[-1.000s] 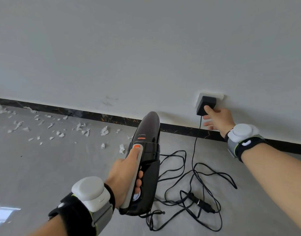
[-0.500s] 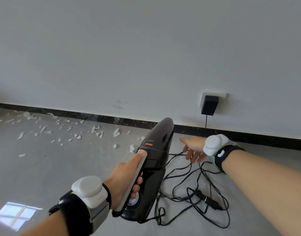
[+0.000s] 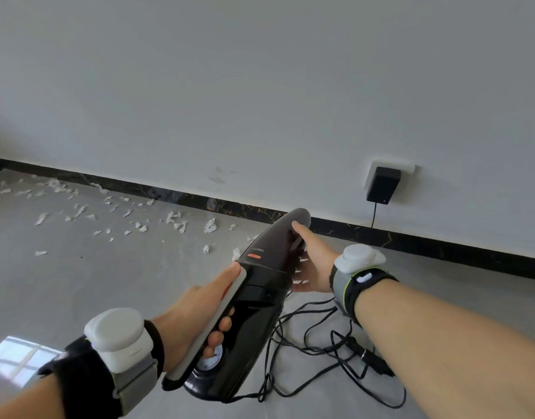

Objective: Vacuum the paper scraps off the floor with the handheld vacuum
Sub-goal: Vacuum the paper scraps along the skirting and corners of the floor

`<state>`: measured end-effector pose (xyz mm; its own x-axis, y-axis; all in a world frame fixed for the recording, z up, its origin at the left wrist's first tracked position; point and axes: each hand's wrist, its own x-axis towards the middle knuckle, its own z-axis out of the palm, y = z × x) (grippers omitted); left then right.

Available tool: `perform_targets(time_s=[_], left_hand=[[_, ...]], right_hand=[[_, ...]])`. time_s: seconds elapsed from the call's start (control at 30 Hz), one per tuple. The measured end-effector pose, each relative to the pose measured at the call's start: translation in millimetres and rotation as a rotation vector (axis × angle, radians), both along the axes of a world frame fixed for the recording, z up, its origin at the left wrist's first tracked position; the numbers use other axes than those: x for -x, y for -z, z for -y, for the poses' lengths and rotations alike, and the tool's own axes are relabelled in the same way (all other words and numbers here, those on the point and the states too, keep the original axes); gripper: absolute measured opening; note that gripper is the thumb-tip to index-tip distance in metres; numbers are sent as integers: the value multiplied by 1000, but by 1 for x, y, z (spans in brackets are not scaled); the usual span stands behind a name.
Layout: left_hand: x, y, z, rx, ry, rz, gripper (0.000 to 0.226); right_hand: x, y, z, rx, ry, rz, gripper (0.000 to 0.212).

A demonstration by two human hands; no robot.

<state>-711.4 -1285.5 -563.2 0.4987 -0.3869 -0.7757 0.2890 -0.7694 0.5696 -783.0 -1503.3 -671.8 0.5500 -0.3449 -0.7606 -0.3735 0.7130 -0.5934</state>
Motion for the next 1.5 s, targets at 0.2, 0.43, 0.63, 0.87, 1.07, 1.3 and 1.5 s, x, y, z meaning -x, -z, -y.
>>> perform_targets(time_s=[0.2,0.43,0.63,0.87,1.07,1.3,1.5], left_hand=[[-6,19,-31,-10,-94,-41,67],[-20,28,-61,-67,-134,17,71],[-39,32,-64,-70,-147,36,67],[-76,52,-77,-62,-124,69,69],[-115,41,-95,7,-217,29,69],[-163,-49,-135,87,-407,-98,62],[-235,-155,-192,103,-588,-135,62]], right_hand=[[-32,17,-44,-50,-8,-22,72],[-63,37,-75,-81,-81,-40,64],[-93,50,-96,-111,-37,-64,80],[-124,64,-108,-67,-72,-92,84],[-159,28,-128,11,-147,-88,60],[-217,-71,-189,32,-222,-133,54],[-290,-197,-260,40,-401,-179,46]])
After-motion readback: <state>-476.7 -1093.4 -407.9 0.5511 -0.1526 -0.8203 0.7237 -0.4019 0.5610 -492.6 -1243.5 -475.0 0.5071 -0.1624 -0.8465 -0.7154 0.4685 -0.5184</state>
